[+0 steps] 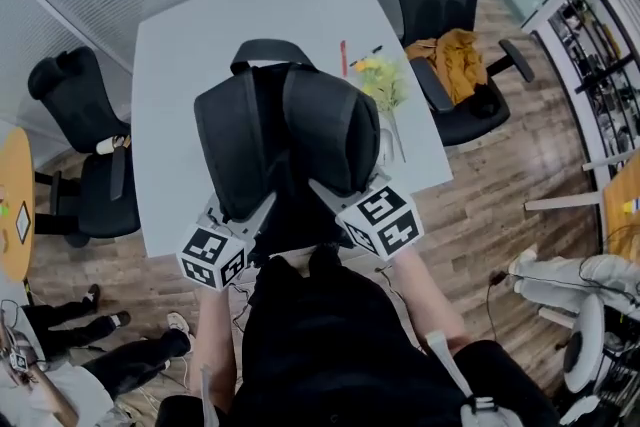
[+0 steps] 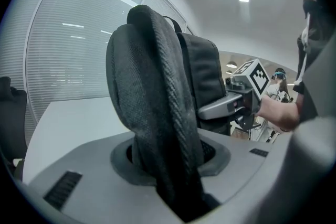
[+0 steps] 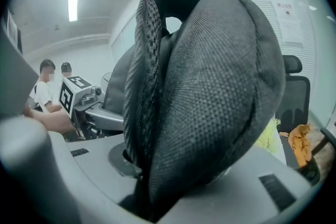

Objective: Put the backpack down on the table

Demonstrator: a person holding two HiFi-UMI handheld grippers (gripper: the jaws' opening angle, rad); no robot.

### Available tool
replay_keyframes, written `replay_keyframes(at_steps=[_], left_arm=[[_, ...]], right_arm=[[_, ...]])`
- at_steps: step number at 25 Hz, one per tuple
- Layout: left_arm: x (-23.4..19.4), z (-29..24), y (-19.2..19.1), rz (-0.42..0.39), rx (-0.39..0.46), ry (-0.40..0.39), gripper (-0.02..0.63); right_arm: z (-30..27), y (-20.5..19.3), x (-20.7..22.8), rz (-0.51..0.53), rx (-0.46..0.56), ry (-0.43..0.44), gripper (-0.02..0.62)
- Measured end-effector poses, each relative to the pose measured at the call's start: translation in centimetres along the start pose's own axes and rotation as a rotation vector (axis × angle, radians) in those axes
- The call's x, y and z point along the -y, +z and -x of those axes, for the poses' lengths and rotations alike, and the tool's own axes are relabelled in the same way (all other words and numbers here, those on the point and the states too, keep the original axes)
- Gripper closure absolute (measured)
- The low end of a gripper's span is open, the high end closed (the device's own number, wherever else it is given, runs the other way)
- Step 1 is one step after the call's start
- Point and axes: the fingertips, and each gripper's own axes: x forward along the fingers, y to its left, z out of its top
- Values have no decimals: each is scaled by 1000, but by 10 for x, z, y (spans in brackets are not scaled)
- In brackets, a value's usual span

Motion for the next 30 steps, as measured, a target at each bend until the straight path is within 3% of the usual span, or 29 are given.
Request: replay_keyframes(at_steps=[13,30], left_arm=[[-32,-10,-15,63,-50,45,453],[-84,-49,-15,116,-113,-13,448]], right_arm=[[-36,-2,8,-27,-67,50,420],[-83,8,44,-80,-138,23,420]])
